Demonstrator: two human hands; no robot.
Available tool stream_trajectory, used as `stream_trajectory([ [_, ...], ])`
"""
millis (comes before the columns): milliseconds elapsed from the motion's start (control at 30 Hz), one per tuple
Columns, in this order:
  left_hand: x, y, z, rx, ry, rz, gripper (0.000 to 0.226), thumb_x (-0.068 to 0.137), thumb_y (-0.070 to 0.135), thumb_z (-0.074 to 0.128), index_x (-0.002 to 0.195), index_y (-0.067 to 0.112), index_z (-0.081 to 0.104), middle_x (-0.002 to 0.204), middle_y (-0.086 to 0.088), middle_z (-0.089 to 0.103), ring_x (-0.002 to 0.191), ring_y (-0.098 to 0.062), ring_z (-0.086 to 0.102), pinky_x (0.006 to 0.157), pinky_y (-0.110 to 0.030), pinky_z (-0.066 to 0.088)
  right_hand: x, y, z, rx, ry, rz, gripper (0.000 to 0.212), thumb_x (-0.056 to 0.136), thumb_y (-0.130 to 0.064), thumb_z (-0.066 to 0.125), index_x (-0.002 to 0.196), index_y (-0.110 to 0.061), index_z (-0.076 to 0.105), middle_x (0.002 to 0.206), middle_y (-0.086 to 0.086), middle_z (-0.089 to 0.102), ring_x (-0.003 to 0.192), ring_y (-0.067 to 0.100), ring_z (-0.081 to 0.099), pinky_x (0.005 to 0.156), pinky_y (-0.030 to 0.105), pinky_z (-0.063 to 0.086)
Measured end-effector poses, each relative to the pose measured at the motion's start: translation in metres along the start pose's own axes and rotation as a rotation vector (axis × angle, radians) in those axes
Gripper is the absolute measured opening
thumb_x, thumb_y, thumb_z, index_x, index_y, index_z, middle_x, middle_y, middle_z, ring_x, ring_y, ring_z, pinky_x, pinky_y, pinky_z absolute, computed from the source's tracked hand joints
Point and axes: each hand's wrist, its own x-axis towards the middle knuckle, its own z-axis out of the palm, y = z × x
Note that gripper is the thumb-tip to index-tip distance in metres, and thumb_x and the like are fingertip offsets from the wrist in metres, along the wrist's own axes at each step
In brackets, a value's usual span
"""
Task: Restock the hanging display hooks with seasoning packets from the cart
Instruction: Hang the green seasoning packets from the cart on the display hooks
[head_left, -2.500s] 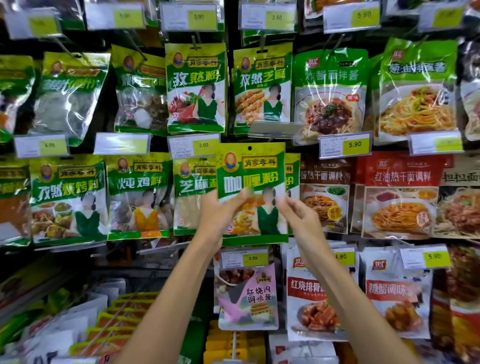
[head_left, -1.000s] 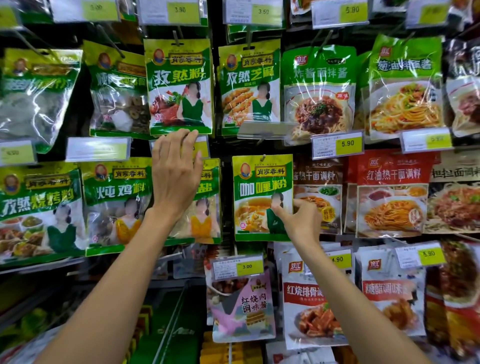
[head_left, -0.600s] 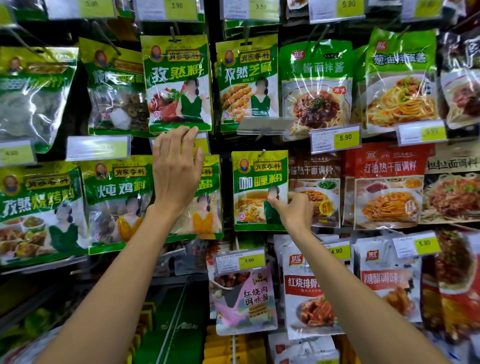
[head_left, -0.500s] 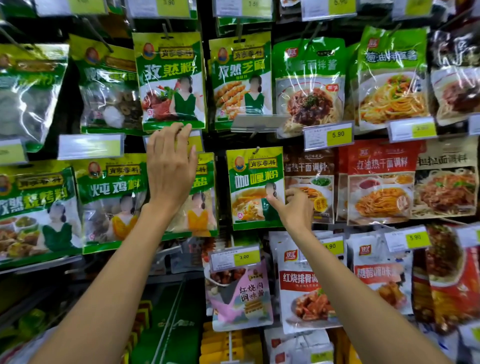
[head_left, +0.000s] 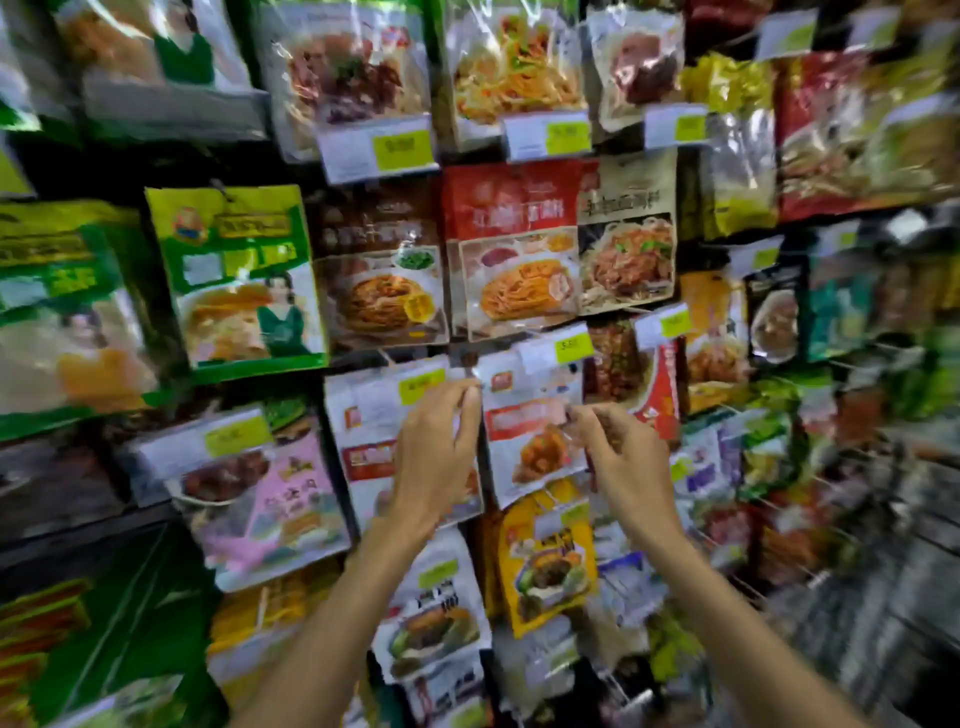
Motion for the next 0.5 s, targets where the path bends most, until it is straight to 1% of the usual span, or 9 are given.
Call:
stream_trajectory([
  [33,-0.016,0.01,0.031,-0.083,-0.074,-0.039,0.032,0.098,0.026,0.04,0.091,0.006,0.064,0.081,-0.008,0.063,0.076,-0.013,0.056,0.065,-0.027,0.037,-0.014,0.022,-0.023,-0.041,0.017,0.053,0.022,0.099,-0.031,0.049,0.091,-0.02,0.066,0.078,-0.003,0.067,0.069,0.006,0.061,0.056,0.02,0.043],
  [100,-0.049,0.032,0.091,-0.24,-0.216,-0.128,0.028,0.1,0.024,0.043,0.083,0.01,0.061,0.066,0.004,0.057,0.061,0.001,0.05,0.057,-0.021,0.034,-0.045,0.068,-0.068,-0.117,0.062,0.187,0.022,0.099,-0.027,0.05,0.086,-0.018,0.065,0.076,-0.003,0.066,0.07,0.01,0.062,0.06,0.021,0.044],
  [167,-0.084,0.048,0.146,-0.338,-0.373,-0.21,0.024,0.099,0.018,0.045,0.086,0.013,0.063,0.068,0.011,0.058,0.063,0.007,0.052,0.058,-0.018,0.037,-0.077,0.113,-0.108,-0.174,0.131,0.345,0.022,0.097,-0.021,0.052,0.081,-0.014,0.065,0.072,0.002,0.067,0.068,0.017,0.063,0.064,0.023,0.045],
  [200,-0.104,0.06,0.178,-0.374,-0.469,-0.241,0.023,0.099,0.017,0.045,0.086,0.012,0.064,0.072,0.007,0.062,0.066,0.002,0.055,0.06,-0.022,0.039,-0.097,0.138,-0.134,-0.212,0.179,0.442,0.023,0.097,-0.019,0.053,0.079,-0.013,0.066,0.071,0.006,0.069,0.068,0.022,0.064,0.067,0.029,0.046],
  [233,-0.119,0.066,0.201,-0.398,-0.545,-0.282,0.024,0.099,0.017,0.045,0.087,0.01,0.065,0.076,-0.001,0.065,0.069,-0.009,0.059,0.064,-0.027,0.041,-0.114,0.154,-0.151,-0.243,0.206,0.498,0.023,0.096,-0.017,0.054,0.077,-0.013,0.065,0.072,0.007,0.07,0.069,0.022,0.064,0.068,0.032,0.047],
  [300,-0.144,0.077,0.241,-0.453,-0.69,-0.371,0.023,0.099,0.014,0.046,0.096,0.005,0.067,0.089,-0.011,0.069,0.083,-0.023,0.064,0.075,-0.035,0.048,-0.145,0.181,-0.179,-0.273,0.272,0.613,0.026,0.096,-0.014,0.055,0.072,-0.019,0.063,0.074,0.007,0.07,0.071,0.019,0.064,0.068,0.028,0.046],
  [367,-0.169,0.093,0.283,-0.478,-0.814,-0.364,0.021,0.098,0.01,0.047,0.1,0.003,0.067,0.095,-0.011,0.07,0.09,-0.024,0.064,0.083,-0.032,0.048,-0.174,0.209,-0.208,-0.324,0.366,0.743,0.025,0.095,-0.013,0.055,0.072,-0.015,0.064,0.071,0.006,0.067,0.068,0.018,0.06,0.062,0.018,0.041],
  [433,-0.192,0.105,0.319,-0.455,-0.911,-0.307,0.02,0.097,0.01,0.049,0.095,0.004,0.067,0.089,-0.008,0.068,0.084,-0.021,0.061,0.075,-0.027,0.042,-0.2,0.234,-0.23,-0.394,0.426,0.837,0.026,0.096,-0.014,0.055,0.075,-0.004,0.067,0.068,0.009,0.065,0.067,0.025,0.06,0.063,0.028,0.043],
  [500,-0.214,0.111,0.355,-0.459,-1.012,-0.285,0.024,0.098,0.018,0.048,0.091,0.004,0.067,0.083,-0.009,0.067,0.079,-0.023,0.06,0.072,-0.032,0.043,-0.225,0.263,-0.246,-0.435,0.463,0.931,0.026,0.097,-0.017,0.053,0.08,-0.003,0.067,0.07,0.009,0.064,0.069,0.027,0.06,0.063,0.035,0.042],
])
